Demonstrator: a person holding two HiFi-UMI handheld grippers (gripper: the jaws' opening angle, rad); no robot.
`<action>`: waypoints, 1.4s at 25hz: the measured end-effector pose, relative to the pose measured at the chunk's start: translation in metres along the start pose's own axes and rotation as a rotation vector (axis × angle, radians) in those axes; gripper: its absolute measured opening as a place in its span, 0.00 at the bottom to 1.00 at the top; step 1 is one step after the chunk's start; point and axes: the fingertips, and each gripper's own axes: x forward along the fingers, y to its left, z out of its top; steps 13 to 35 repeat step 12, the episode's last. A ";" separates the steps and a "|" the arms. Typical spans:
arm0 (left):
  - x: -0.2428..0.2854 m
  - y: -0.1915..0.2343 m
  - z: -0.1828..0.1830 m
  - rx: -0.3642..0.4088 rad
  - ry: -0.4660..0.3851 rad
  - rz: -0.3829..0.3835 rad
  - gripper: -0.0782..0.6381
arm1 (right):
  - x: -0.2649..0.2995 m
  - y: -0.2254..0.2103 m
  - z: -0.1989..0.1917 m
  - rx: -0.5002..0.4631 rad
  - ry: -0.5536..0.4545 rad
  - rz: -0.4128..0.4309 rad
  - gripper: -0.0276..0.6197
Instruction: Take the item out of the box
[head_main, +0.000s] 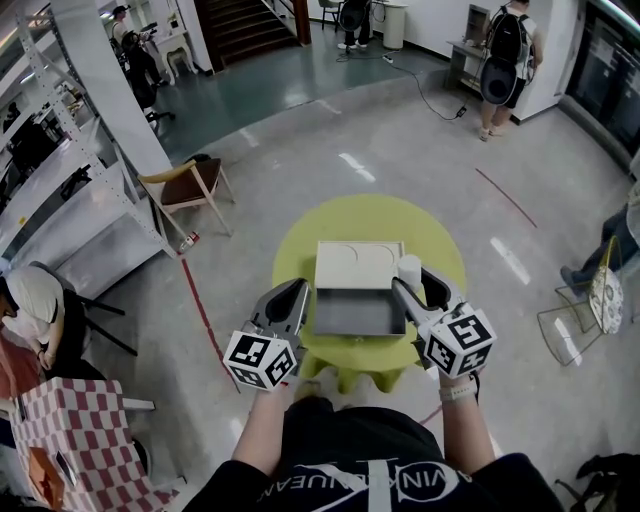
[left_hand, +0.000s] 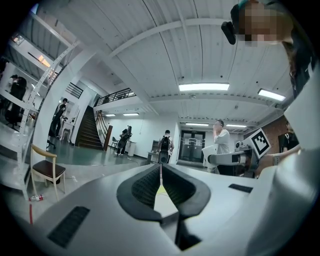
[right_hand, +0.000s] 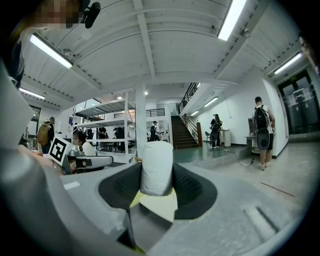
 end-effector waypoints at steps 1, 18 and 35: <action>0.000 0.001 -0.001 -0.001 0.003 -0.002 0.14 | 0.001 0.001 -0.001 0.002 0.001 -0.002 0.33; -0.001 0.011 -0.001 -0.004 0.012 -0.014 0.14 | 0.010 0.008 -0.002 0.016 -0.001 -0.004 0.33; -0.001 0.011 -0.001 -0.004 0.012 -0.014 0.14 | 0.010 0.008 -0.002 0.016 -0.001 -0.004 0.33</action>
